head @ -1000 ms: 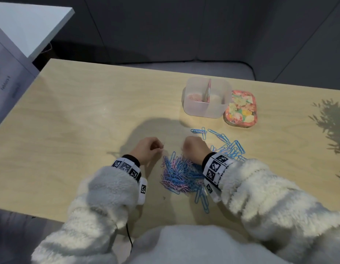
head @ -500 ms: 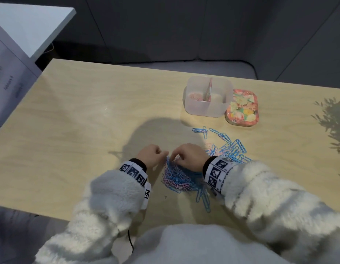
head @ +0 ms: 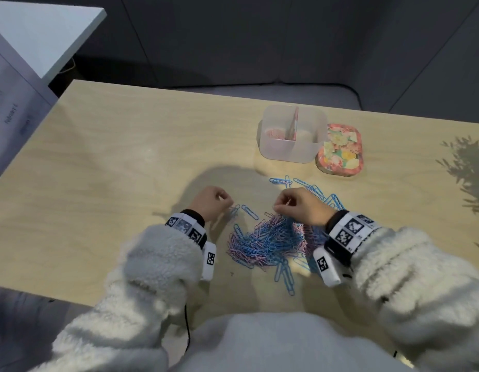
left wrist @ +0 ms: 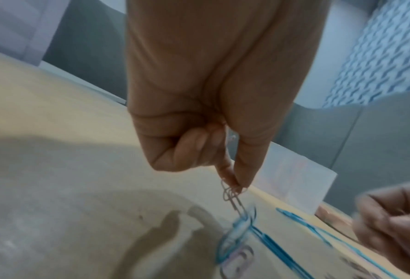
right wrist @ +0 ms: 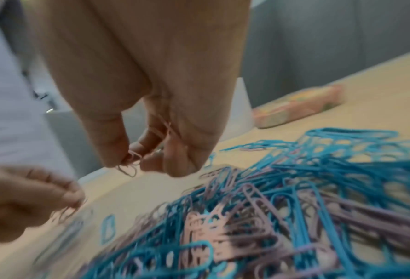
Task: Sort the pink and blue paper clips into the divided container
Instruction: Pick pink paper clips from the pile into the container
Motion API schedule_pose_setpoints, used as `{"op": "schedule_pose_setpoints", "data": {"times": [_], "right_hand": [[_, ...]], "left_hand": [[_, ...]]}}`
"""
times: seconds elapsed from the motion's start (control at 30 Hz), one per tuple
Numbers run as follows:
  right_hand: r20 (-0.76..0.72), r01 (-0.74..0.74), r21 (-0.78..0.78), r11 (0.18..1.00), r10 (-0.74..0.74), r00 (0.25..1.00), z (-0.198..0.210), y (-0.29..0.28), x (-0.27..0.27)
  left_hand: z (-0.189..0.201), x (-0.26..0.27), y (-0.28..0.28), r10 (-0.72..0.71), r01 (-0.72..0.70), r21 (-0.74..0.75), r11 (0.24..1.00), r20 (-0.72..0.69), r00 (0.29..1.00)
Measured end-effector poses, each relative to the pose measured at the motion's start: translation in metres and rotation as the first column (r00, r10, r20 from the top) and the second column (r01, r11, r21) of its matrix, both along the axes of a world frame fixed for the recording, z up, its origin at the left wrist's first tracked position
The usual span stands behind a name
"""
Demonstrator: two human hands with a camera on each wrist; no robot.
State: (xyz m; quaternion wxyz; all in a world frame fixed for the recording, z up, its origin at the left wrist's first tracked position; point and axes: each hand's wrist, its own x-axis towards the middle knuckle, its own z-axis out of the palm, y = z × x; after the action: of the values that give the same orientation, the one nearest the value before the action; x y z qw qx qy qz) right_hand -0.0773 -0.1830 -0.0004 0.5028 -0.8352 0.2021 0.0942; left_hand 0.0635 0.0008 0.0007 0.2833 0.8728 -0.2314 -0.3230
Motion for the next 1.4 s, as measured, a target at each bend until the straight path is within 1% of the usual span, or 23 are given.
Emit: {"op": "schedule_pose_setpoints", "data": {"times": [0.07,0.13,0.17,0.23,0.27,0.3,0.37,0.4,0.43,0.5,0.53,0.57,0.6,0.67,0.73,0.8,0.87,0.93,1.03,1.1,1.23,1.3,1.4], "right_hand": [[-0.037,0.121,0.250,0.961,-0.115,0.993,0.002,-0.007,-0.002],[-0.101,0.248,0.469,0.848,-0.227,0.969,0.005,-0.008,0.000],[-0.147,0.311,0.528,0.790,-0.276,0.950,0.005,-0.007,0.003],[-0.254,0.428,0.559,0.710,-0.345,0.904,0.005,-0.002,0.010],[-0.294,0.458,0.540,0.706,-0.351,0.889,0.005,0.002,0.013],[-0.291,0.443,0.489,0.752,-0.338,0.895,0.004,0.006,0.015],[-0.154,0.262,0.250,0.932,-0.229,0.961,-0.001,0.016,0.022],[-0.063,0.132,0.104,0.986,-0.126,0.990,-0.003,0.023,0.026],[-0.011,0.013,-0.027,1.000,-0.013,1.000,-0.005,0.031,0.031],[-0.062,-0.189,-0.259,0.947,0.179,0.982,-0.008,0.045,0.042],[-0.119,-0.275,-0.346,0.897,0.248,0.961,-0.011,0.050,0.049],[-0.165,-0.331,-0.392,0.858,0.288,0.943,-0.013,0.054,0.053],[-0.190,-0.352,-0.400,0.846,0.299,0.935,-0.016,0.055,0.058],[-0.202,-0.311,-0.359,0.880,0.252,0.947,-0.022,0.051,0.063],[-0.183,-0.201,-0.311,0.929,0.149,0.972,-0.022,0.042,0.065],[-0.140,-0.087,-0.307,0.948,0.045,0.989,-0.018,0.030,0.063],[-0.108,-0.073,-0.372,0.925,0.035,0.994,-0.013,0.021,0.054],[-0.132,-0.186,-0.416,0.890,0.143,0.981,-0.006,0.019,0.043],[-0.200,-0.382,-0.455,0.804,0.326,0.924,0.001,0.027,0.029],[-0.206,-0.420,-0.513,0.748,0.368,0.907,0.001,0.032,0.026],[-0.246,-0.480,-0.595,0.645,0.422,0.872,-0.006,0.037,0.022],[-0.279,-0.499,-0.573,0.651,0.417,0.865,-0.008,0.036,0.019],[-0.294,-0.509,-0.528,0.680,0.416,0.860,-0.009,0.032,0.014]], "left_hand": [[-0.001,0.009,0.001,0.073,-0.075,-0.034,0.997,-0.057,0.996],[-0.003,0.015,0.002,0.145,-0.150,-0.042,0.988,-0.099,0.984],[-0.004,0.016,0.003,0.175,-0.183,-0.060,0.981,-0.130,0.976],[-0.005,0.016,0.006,0.220,-0.258,-0.133,0.957,-0.247,0.944],[-0.005,0.015,0.008,0.225,-0.289,-0.171,0.942,-0.317,0.921],[-0.005,0.014,0.010,0.219,-0.309,-0.201,0.929,-0.374,0.901],[-0.008,0.012,0.012,0.217,-0.336,-0.207,0.919,-0.446,0.868],[-0.008,0.012,0.013,0.227,-0.350,-0.192,0.917,-0.469,0.853],[-0.009,0.011,0.013,0.242,-0.365,-0.171,0.915,-0.492,0.837],[-0.010,0.012,0.013,0.257,-0.374,-0.136,0.917,-0.514,0.818],[-0.010,0.011,0.013,0.246,-0.347,-0.122,0.930,-0.494,0.834],[-0.010,0.011,0.014,0.220,-0.293,-0.107,0.950,-0.436,0.873],[-0.011,0.011,0.015,0.181,-0.224,-0.091,0.970,-0.346,0.921],[-0.014,0.009,0.018,0.083,-0.097,-0.070,0.993,-0.183,0.980],[-0.016,0.006,0.019,-0.004,0.001,-0.032,0.999,-0.093,0.996],[-0.018,0.001,0.017,-0.089,0.090,0.026,0.996,-0.033,0.995],[-0.019,-0.005,0.013,-0.158,0.157,0.070,0.985,0.014,0.987],[-0.019,-0.012,0.008,-0.204,0.195,0.102,0.976,0.093,0.974],[-0.020,-0.018,0.002,-0.269,0.243,0.151,0.958,0.187,0.945],[-0.020,-0.018,-0.002,-0.328,0.289,0.204,0.935,0.198,0.924],[-0.016,-0.016,-0.009,-0.402,0.355,0.262,0.897,0.152,0.903],[-0.007,-0.013,-0.016,-0.416,0.372,0.247,0.895,0.158,0.895],[0.018,-0.002,-0.043,-0.395,0.366,0.162,0.916,0.214,0.893]]}}
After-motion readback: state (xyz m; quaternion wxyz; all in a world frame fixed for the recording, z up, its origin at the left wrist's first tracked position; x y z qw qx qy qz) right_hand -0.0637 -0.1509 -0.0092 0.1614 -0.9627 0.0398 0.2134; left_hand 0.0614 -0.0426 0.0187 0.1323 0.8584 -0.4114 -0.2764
